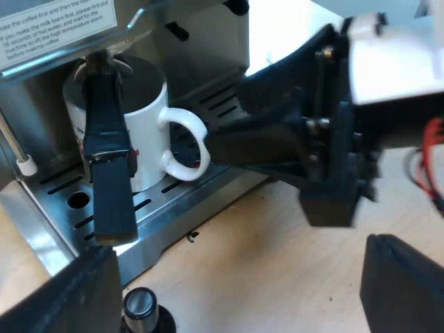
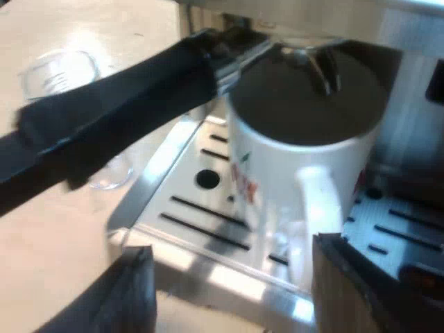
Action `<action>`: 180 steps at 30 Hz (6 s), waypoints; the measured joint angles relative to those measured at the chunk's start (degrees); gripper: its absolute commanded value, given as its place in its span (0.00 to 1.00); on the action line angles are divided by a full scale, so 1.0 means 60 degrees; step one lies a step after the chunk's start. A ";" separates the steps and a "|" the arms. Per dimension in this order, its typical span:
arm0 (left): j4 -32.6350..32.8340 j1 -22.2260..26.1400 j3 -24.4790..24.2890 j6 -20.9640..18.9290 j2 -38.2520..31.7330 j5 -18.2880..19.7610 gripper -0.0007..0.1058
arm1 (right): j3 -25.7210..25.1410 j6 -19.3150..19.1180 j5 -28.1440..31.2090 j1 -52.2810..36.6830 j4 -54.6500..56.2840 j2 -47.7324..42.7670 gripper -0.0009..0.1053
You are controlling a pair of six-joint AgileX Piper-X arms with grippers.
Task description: Place mug into machine
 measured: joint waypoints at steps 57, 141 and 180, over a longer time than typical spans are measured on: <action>-0.1511 0.0000 0.0000 -0.0622 -0.0298 -0.0001 0.68 | 0.0000 0.0176 -0.0305 0.0069 0.2254 -0.3152 0.01; -0.1630 0.0000 0.0000 -0.0622 -0.0298 0.0159 0.68 | -0.0665 -0.0457 -0.0874 -0.0791 -0.1512 -0.0579 0.01; -0.1341 0.0000 0.0000 -0.0635 -0.0298 0.0159 0.68 | -0.0929 -0.0494 -0.0964 -0.1018 -0.1867 0.0017 0.01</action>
